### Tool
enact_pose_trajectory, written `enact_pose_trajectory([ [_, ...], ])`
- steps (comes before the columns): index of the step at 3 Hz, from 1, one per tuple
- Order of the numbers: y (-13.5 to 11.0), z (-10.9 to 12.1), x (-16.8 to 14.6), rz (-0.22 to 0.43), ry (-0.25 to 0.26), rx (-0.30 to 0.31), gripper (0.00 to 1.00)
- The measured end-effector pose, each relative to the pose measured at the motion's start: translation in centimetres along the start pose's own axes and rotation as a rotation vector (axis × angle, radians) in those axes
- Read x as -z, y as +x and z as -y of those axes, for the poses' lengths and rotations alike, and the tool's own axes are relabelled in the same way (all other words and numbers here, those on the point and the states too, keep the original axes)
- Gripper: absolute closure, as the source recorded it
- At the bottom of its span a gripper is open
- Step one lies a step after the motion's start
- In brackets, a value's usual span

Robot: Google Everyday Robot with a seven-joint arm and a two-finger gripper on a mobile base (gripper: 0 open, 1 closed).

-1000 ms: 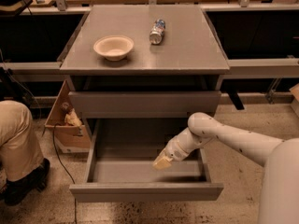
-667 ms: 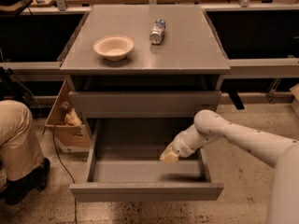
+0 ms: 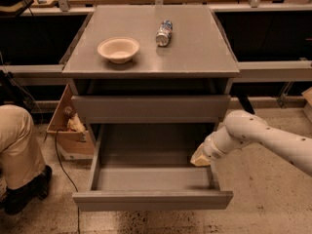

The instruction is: Open middle drawer

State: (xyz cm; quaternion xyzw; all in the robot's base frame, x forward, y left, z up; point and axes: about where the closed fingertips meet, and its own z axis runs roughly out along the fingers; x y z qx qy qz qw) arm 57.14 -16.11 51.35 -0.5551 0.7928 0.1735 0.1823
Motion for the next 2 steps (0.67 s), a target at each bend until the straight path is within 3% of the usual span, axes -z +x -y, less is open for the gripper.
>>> enact_pose_trajectory([
  [2,4.2,2.8,7.6,-0.054,0.094,0.039,1.00],
])
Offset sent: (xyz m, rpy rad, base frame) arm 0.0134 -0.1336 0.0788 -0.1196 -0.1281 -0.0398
